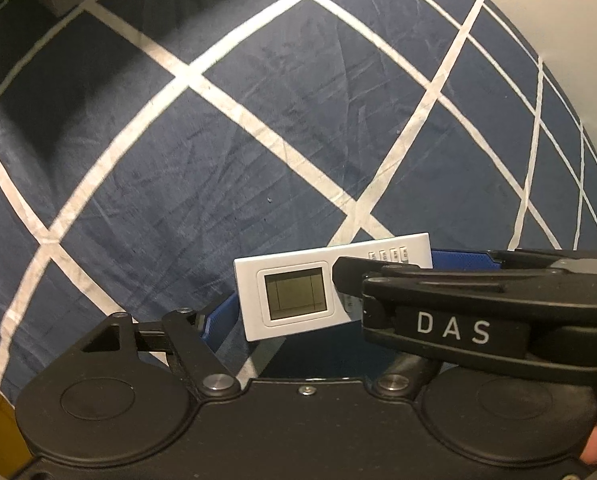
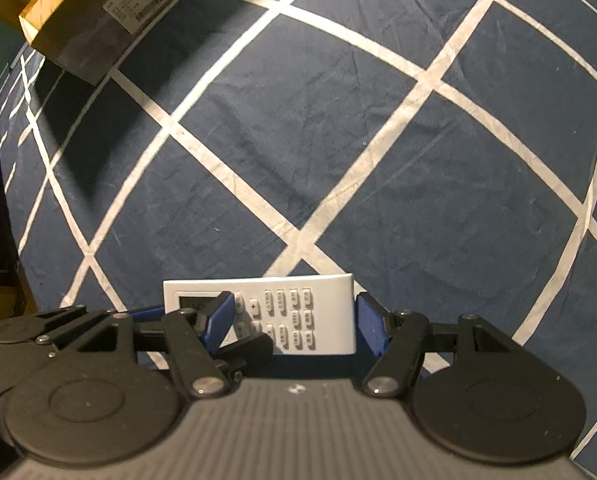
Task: Organize objects
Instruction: 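Lift the remote with the right gripper and carry it over the cardboard box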
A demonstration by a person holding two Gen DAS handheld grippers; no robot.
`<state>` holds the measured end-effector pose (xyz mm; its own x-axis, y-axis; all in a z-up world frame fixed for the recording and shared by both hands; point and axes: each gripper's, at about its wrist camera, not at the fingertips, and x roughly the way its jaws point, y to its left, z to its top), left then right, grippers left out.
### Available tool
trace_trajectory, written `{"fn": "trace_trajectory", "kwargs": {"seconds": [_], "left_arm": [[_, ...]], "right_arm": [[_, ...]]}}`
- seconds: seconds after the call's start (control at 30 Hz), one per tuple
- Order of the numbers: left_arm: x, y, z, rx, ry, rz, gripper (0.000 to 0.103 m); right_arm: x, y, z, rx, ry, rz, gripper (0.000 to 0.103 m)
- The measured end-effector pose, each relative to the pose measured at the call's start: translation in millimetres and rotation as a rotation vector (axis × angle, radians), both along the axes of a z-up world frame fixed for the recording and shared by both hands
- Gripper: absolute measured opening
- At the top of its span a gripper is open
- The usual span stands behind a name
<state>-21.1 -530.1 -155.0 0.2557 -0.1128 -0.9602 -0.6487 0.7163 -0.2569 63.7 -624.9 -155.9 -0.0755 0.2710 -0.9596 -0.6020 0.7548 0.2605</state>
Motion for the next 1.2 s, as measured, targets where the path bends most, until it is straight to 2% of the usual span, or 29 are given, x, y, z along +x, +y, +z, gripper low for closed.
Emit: {"fn": "trace_trajectory", "kwargs": {"seconds": [0.57, 0.83, 1.2], "left_arm": [[-9.1, 34.7, 58.1, 0.103, -0.041, -0.086, 0.072], [-8.1, 85.8, 77.2, 0.131, -0.083, -0.141, 0.072], [3.9, 174.5, 99.4, 0.135, -0.116, -0.319, 0.072]], "right_arm": [[-18.0, 29.7, 53.2, 0.097, -0.056, -0.095, 0.065], [-15.4, 74.4, 74.1, 0.120, -0.099, -0.149, 0.065], [-8.8, 154.4, 98.7, 0.119, -0.133, -0.321, 0.065]]}}
